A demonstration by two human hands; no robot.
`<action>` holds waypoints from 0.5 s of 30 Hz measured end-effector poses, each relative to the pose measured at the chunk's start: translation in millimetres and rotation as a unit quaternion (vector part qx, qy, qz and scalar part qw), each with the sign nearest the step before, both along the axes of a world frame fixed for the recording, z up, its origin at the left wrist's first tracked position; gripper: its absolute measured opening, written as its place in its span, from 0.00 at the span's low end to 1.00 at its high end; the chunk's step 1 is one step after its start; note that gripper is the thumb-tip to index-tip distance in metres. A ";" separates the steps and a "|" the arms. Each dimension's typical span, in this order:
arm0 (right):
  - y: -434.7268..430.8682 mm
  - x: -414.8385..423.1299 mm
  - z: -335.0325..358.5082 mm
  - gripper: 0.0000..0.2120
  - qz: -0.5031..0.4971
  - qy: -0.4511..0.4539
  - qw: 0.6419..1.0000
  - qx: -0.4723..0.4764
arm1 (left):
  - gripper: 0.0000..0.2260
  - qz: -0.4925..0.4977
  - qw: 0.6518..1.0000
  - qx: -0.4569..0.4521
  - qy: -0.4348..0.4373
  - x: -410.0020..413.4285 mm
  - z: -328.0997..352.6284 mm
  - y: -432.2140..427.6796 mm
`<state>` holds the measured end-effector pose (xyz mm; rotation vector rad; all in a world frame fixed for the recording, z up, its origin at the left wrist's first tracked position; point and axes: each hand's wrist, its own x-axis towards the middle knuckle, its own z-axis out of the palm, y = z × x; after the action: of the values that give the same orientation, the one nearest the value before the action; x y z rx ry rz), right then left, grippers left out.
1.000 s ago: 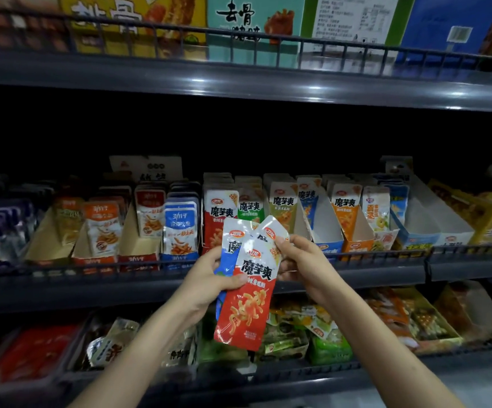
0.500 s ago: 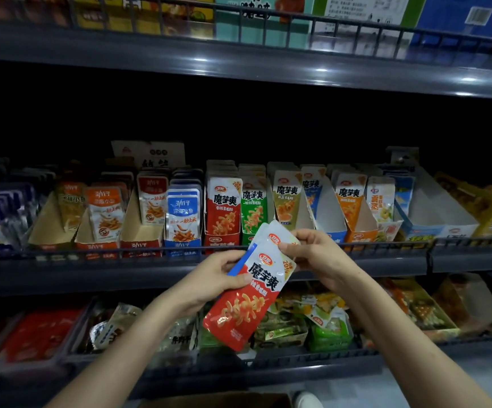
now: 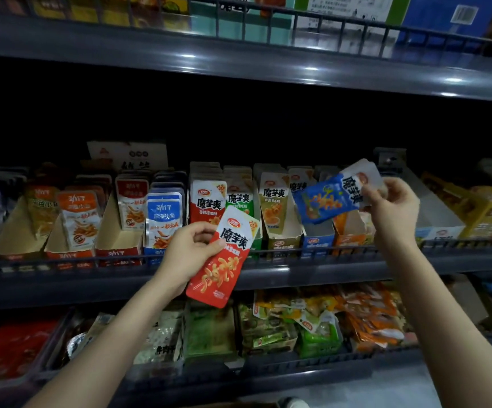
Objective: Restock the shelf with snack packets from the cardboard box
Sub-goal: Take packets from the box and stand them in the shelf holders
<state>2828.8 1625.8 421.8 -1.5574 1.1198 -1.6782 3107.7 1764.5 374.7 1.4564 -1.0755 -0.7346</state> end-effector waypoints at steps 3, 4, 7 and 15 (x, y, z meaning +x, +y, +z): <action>-22.9 7.8 -2.8 0.03 -0.041 0.085 0.994 -0.049 | 0.08 0.020 0.999 -0.018 0.021 -2.6 3.4 -7.9; -29.9 11.7 -6.6 0.03 -0.039 0.117 0.991 -0.046 | 0.08 0.022 0.999 -0.022 0.022 -3.6 4.2 -9.7; -47.9 21.1 -23.6 0.07 -0.020 0.215 0.976 0.001 | 0.09 0.023 0.999 -0.025 0.022 -5.0 3.9 -13.9; -59.6 30.9 -14.6 0.21 -0.031 0.407 0.910 0.066 | 0.10 0.016 0.999 -0.013 0.024 -5.1 -4.7 -20.1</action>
<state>2859.7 1566.2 407.2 -2.2179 1.6442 -0.9285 3102.7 1744.4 370.0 1.4247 -1.0181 -0.7271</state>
